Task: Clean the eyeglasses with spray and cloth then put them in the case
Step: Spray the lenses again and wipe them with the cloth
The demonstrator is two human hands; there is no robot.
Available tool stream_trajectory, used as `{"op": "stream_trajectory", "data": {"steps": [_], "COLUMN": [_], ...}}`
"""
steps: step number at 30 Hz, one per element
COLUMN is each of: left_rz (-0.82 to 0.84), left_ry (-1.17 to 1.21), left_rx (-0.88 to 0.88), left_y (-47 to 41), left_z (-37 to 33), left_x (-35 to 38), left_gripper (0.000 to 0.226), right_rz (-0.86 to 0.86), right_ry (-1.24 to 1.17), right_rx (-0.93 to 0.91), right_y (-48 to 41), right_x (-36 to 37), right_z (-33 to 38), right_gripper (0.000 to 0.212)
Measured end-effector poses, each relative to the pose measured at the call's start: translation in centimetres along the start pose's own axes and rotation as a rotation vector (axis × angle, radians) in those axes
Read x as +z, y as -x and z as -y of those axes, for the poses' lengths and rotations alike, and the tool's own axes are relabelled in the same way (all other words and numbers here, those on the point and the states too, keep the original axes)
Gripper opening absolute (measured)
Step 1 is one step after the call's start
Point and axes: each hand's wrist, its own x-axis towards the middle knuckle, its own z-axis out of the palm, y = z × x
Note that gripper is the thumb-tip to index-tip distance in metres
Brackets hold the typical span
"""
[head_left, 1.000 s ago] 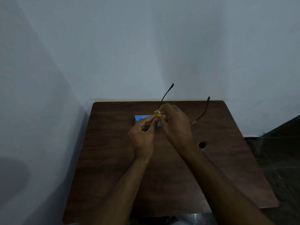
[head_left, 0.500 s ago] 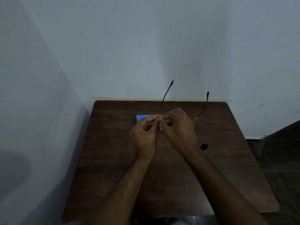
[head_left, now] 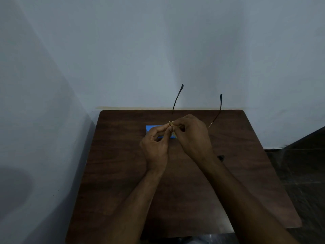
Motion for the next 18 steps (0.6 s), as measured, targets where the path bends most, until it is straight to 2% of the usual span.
{"op": "stream_trajectory", "data": {"steps": [3, 8, 13, 18], "left_rz": [-0.021, -0.005, -0.015, -0.014], "left_ry": [-0.021, -0.028, -0.013, -0.025], "left_rx": [0.004, 0.03, 0.044, 0.083], "left_y": [0.0, 0.0, -0.7, -1.1], "left_z": [0.1, -0.3, -0.8, -1.2], "left_x": [-0.3, 0.0, -0.4, -0.6], "left_gripper": [0.019, 0.02, 0.019, 0.019], "right_rz": [0.027, -0.015, -0.039, -0.099], "right_ry": [0.035, 0.237, 0.024, 0.092], "right_rx": [-0.027, -0.058, -0.056, -0.088], "right_y": [0.8, -0.1, 0.6, -0.2], "right_x": [-0.5, -0.3, 0.0, -0.5], "right_z": [-0.3, -0.2, 1.0, 0.6], "right_gripper": [0.009, 0.007, 0.009, 0.007]}}
